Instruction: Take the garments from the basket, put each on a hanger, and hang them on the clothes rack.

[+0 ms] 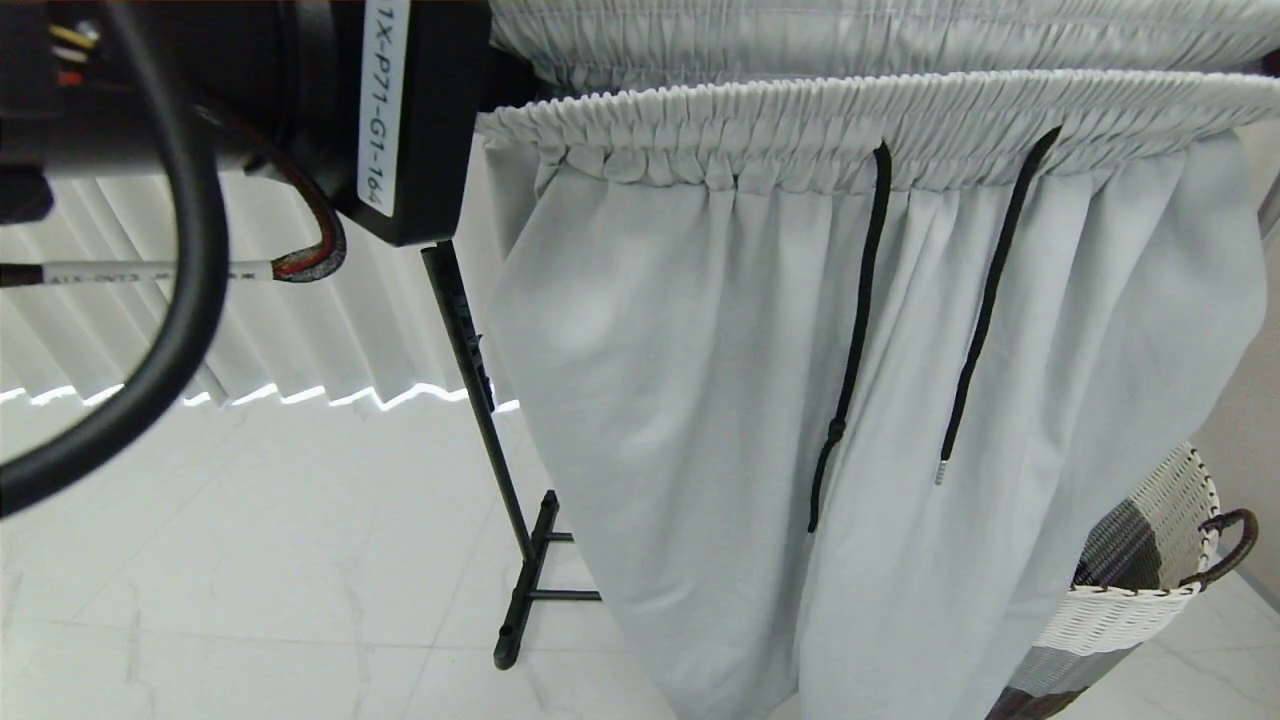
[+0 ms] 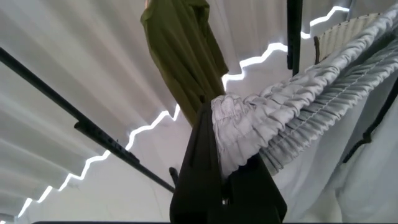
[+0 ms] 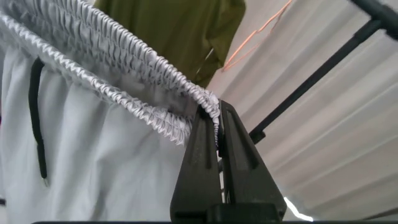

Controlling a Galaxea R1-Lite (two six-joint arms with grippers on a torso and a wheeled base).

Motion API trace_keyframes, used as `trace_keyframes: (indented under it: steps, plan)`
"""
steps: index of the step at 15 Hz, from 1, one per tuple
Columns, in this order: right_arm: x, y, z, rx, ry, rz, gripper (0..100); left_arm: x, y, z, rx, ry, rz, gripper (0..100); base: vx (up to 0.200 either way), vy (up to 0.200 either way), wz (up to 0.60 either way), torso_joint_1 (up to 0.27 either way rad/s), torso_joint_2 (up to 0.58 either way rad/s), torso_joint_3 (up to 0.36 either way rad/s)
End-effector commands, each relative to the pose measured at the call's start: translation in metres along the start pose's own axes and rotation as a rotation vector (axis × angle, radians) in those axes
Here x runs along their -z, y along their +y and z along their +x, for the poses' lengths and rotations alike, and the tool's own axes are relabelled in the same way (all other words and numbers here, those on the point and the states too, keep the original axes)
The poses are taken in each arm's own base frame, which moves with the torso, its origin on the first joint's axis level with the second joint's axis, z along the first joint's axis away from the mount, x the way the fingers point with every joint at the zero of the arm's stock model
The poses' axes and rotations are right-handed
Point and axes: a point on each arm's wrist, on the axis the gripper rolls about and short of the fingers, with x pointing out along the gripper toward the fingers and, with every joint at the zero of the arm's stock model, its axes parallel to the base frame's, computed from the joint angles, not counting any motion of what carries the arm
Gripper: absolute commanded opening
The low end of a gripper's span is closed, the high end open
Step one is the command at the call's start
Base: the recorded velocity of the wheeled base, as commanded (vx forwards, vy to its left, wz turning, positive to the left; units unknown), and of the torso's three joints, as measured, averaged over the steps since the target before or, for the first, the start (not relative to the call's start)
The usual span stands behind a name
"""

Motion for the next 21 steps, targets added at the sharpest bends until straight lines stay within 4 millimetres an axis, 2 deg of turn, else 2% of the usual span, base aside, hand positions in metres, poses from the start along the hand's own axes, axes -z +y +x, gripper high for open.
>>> trace_keyframes:
  steps: [1,8,9,12,18,20,21]
  plan:
    - [0.004,0.003,0.001,-0.007,0.013,-0.006,0,0.001,0.0,-0.001,0.002,0.002,0.002,0,0.0,0.0,0.0,0.0,0.0,0.0]
    - [0.007,0.0,-0.007,-0.007,0.012,0.007,0,-0.001,-0.002,0.008,-0.019,-0.022,-0.018,0,0.0,0.0,0.0,0.0,0.0,0.0]
    - [0.009,0.001,-0.009,-0.008,0.014,0.004,100,-0.001,0.0,0.009,-0.027,-0.019,-0.021,0,0.0,0.0,0.0,0.0,0.0,0.0]
    - [0.018,0.001,-0.018,-0.015,0.024,-0.006,100,0.003,0.015,0.015,-0.097,0.002,-0.026,0,0.0,0.0,0.0,0.0,0.0,0.0]
    - [0.022,-0.007,-0.036,0.016,0.004,0.006,100,0.009,0.027,0.019,-0.154,0.03,-0.031,0,0.0,0.0,0.0,0.0,0.0,0.0]
    - [0.036,-0.018,-0.031,0.173,0.165,-0.026,100,0.017,0.041,0.014,-0.209,0.057,-0.013,0,0.0,0.0,0.0,0.0,0.0,0.0]
    - [0.049,-0.029,-0.03,0.284,0.311,-0.056,100,0.025,0.048,0.01,-0.238,0.078,-0.001,0,0.0,0.0,0.0,0.0,0.0,0.0]
